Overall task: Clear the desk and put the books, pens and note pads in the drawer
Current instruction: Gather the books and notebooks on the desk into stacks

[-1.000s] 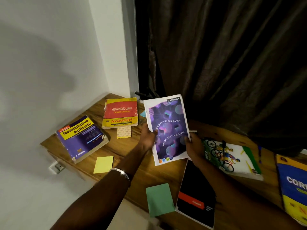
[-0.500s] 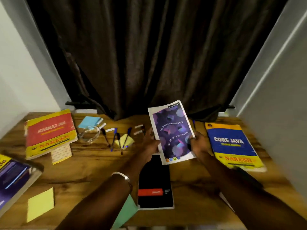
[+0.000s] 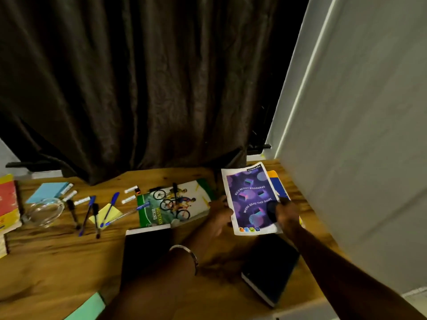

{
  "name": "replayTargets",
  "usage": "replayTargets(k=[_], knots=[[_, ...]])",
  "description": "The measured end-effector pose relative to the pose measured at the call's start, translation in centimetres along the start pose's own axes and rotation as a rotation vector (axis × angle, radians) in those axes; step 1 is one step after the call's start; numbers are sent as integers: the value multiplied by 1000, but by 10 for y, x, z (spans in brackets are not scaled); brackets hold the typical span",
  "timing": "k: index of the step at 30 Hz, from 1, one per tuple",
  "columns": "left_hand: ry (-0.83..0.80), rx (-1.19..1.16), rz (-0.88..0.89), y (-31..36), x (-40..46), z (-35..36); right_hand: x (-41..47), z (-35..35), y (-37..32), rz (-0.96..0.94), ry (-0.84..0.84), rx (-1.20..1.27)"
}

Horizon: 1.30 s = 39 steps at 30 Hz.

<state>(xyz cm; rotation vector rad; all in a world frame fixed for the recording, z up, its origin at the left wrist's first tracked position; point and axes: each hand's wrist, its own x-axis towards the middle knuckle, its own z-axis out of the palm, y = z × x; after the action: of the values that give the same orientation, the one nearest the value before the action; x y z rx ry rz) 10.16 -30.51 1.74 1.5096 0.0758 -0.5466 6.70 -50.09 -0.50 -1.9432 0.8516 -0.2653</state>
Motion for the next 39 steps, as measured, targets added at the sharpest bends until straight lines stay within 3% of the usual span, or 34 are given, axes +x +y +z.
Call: replayTargets(k=[12,20,28,32,35,37,39], knots=[[-42,28,-14,-16,23,61,51,-26,28,4,-192,115],[54,471,-17,-31,42,75,57,-19,33,-120,-125,-241],[-18,631,30,-24,27,72,47,-16,33,-106,-88,-417],[-42,552,23,-23,26,65,38,-12,30,-73,-108,-507],[-53,329,0,-23,22,57,28,-2,19,-15,-90,-523],[-63,191,0,-27,19,46,21,6,7,-88,-27,-590],[-29,246,-6,-23,14,31,15,19,-5,-184,-41,-670]])
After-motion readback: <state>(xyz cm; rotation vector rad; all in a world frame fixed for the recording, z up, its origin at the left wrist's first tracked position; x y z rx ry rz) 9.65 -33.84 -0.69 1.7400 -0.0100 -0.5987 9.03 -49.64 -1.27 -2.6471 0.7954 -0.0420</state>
